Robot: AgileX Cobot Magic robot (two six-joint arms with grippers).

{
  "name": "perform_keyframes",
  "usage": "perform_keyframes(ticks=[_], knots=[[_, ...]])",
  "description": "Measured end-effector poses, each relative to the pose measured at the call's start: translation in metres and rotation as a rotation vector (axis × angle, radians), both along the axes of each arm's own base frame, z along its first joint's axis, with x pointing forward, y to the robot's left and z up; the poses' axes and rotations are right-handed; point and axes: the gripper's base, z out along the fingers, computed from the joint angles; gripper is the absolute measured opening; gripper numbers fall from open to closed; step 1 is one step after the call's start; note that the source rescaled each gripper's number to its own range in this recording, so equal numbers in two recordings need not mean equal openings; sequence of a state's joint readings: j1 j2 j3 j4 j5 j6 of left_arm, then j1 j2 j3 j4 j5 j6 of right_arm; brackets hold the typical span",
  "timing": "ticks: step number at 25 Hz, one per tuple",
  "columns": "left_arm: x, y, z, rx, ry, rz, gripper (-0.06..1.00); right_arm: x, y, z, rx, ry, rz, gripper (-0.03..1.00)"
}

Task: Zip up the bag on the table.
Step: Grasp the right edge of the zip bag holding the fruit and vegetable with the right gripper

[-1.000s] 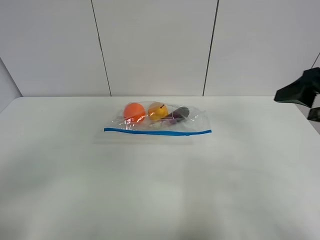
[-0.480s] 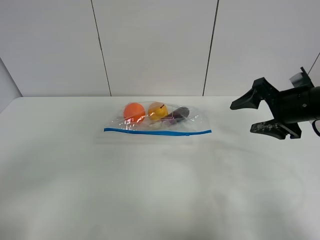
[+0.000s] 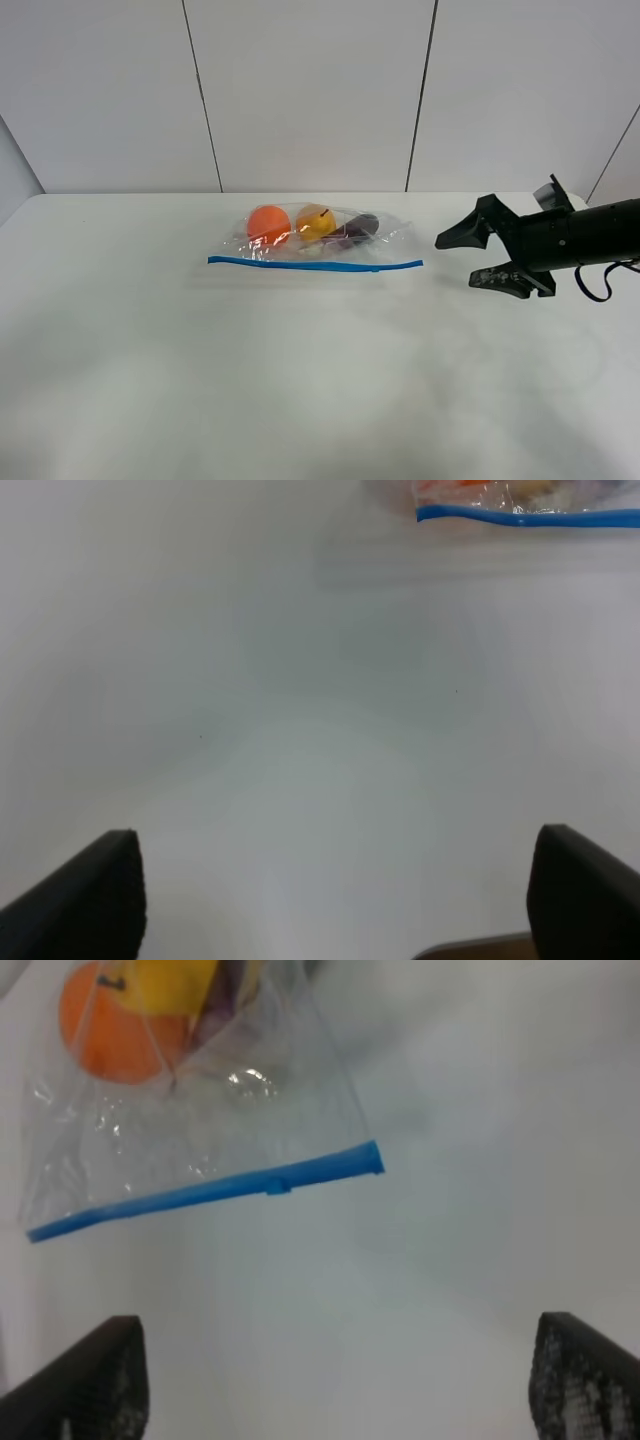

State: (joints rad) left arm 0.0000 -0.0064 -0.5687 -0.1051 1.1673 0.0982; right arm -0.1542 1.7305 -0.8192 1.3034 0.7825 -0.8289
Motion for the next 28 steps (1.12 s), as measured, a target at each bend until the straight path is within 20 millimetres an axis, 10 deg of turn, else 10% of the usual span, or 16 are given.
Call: perform_keyframes(ticks=[22,28], knots=[[0.0,0.0,0.0,0.0,0.0,0.0,1.0,0.044,0.005,-0.05,0.163,-0.127,0.047,0.82],[0.0,0.0,0.0,0.0,0.0,0.0,1.0,0.052,0.035,-0.06,0.18,-0.125,0.121,0.82]])
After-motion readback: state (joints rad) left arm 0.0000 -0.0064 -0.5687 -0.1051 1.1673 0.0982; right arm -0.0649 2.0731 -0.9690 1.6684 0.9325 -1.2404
